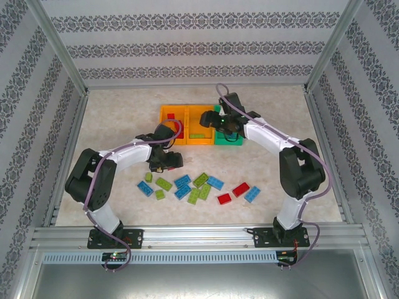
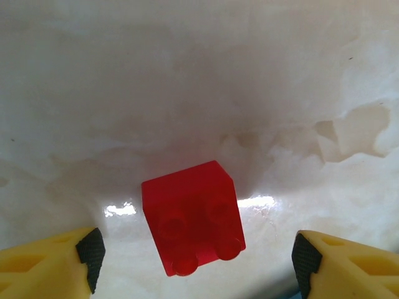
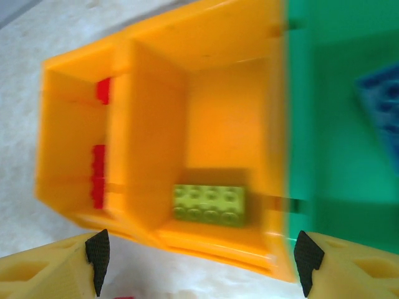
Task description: Sort the legos into containers by color
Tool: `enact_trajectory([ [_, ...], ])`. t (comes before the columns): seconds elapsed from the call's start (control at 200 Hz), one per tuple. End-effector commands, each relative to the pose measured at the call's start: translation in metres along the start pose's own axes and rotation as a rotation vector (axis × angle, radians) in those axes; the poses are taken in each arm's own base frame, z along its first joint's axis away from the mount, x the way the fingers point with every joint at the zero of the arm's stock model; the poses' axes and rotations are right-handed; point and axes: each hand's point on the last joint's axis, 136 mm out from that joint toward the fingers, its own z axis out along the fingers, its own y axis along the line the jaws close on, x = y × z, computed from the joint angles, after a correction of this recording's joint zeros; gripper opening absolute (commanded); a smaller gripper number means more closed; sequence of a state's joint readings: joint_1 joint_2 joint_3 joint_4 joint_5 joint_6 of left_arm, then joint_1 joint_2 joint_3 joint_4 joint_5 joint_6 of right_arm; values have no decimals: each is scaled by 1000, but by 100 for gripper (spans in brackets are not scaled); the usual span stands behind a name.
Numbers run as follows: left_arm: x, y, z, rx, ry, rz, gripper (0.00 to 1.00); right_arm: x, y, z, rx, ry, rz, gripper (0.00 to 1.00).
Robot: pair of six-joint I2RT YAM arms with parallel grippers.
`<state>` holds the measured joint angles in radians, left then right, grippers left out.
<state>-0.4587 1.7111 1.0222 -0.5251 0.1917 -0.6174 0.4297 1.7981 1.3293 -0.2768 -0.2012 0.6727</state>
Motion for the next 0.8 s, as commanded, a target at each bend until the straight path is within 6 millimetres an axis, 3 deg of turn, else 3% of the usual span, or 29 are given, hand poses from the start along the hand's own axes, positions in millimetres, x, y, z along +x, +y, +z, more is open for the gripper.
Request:
enact_trajectory([
  [0.0,1,-6,-1,-11,24,-14,78,-7,-17,-24,55,-70,-34,81],
  [0.215,-1,-9,7,-20,39,-9,75,7,-67,-57,171,-110,-39,83],
  [0.525,-4,-12,14,-25,41,-3,54,29,-123,-94,292,-165,-37,92],
  [0.634,-5,-13,14,-21,37,0,43,35,-138,-101,306,-171,3,94],
  [0.794,-8,-14,12,-25,26,9,35,41,-149,-106,321,-176,28,95],
])
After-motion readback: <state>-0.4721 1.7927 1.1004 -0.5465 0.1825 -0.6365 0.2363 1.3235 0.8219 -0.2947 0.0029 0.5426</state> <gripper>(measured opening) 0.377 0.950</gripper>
